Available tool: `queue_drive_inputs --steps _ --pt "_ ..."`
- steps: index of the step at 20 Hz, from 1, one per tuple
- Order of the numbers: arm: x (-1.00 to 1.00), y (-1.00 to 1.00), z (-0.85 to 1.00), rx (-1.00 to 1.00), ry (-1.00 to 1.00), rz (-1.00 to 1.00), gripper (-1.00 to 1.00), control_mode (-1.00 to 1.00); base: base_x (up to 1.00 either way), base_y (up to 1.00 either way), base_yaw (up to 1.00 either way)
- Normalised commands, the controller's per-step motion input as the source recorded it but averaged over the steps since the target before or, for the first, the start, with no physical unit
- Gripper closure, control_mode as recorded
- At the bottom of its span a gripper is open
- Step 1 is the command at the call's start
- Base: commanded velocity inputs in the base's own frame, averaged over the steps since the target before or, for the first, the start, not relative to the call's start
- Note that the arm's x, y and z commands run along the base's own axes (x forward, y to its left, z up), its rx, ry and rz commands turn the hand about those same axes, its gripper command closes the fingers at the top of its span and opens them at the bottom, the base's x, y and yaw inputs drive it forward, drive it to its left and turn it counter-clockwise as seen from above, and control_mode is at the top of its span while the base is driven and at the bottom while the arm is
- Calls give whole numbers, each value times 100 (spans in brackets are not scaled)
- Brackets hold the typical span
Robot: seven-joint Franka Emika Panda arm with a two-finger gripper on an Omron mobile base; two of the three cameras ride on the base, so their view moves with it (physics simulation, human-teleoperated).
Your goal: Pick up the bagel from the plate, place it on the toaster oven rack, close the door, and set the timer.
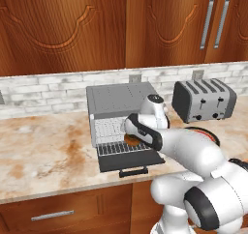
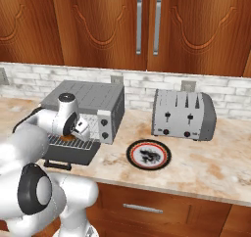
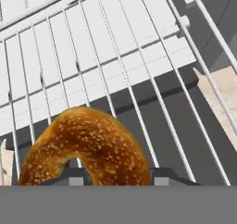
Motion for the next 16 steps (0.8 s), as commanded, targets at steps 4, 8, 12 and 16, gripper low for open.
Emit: queue_drive_inputs --steps 4,8,12,16 --pt "35 0 -28 0 0 0 100 -100 0 0 0" --pt "31 1 -30 0 0 0 -100 -100 0 0 0" --pt "-6 0 -9 2 -1 0 -100 -100 0 0 0" --pt "0 0 14 2 -14 -8 -100 -100 0 0 0"
